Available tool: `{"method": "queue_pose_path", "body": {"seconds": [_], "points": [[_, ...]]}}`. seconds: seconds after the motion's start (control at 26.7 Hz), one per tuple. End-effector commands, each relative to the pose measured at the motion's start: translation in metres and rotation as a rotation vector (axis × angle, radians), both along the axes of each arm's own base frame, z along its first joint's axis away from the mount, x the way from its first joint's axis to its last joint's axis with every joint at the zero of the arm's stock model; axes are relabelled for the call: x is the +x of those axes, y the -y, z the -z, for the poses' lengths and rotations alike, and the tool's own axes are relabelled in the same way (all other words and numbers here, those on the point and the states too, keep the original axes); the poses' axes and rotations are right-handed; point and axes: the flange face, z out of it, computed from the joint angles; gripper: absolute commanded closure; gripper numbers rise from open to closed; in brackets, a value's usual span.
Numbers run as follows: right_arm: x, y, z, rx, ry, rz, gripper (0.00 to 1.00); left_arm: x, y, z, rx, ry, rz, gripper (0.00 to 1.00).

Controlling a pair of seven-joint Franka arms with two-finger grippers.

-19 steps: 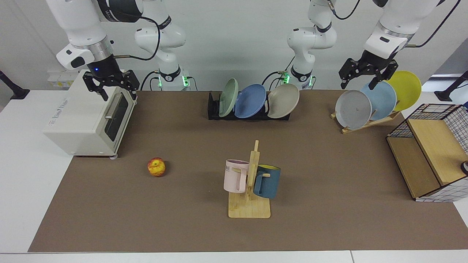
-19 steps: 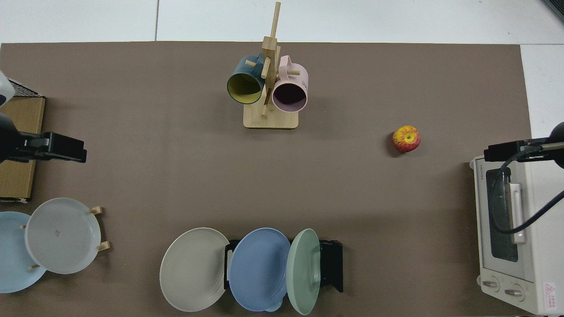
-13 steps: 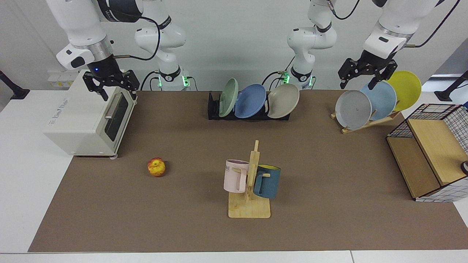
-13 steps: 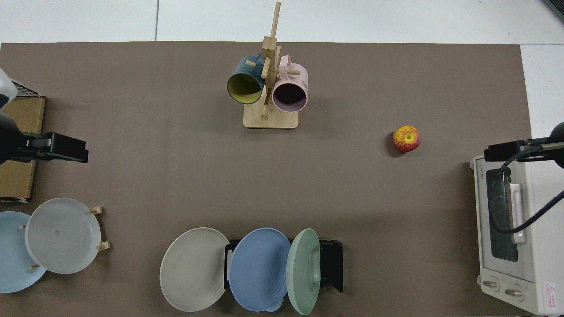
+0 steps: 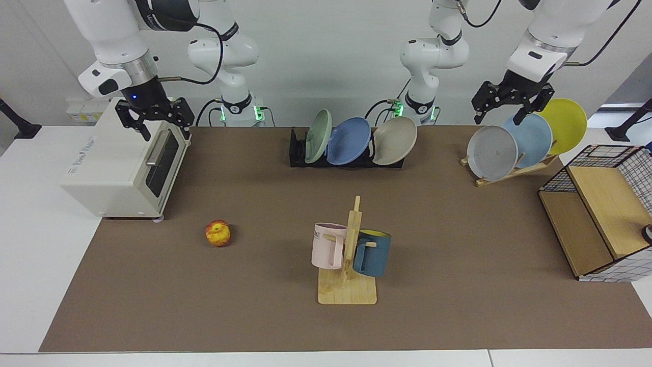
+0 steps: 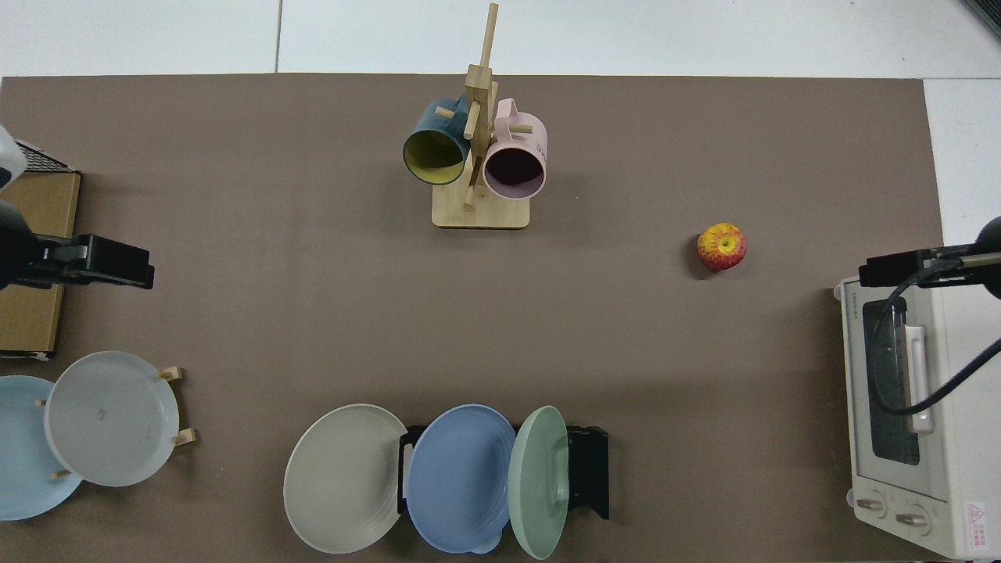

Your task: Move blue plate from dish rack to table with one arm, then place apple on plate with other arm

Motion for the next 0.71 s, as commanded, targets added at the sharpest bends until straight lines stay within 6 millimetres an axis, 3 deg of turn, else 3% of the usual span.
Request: {"method": "queue_pose_path", "body": {"seconds": [0.0,0.34,0.49,0.67], "points": [[-0.002,0.001,-0.002,-0.008,0.009,-0.021,0.00,-0.006,-0.001,-0.003,-0.008,-0.012,-0.006,0.00],[-0.002,0.001,-0.002,-0.008,0.009,-0.023,0.00,-0.030,0.007,0.012,-0.008,-0.042,0.024,0.00],[-0.004,0.011,0.000,-0.009,-0.005,-0.014,0.00,-0.048,0.010,0.024,-0.017,-0.046,0.029,0.00],[0.003,0.002,0.006,-0.027,0.011,-0.050,0.00,-0.077,0.026,0.042,-0.028,-0.068,0.050,0.00]]}}
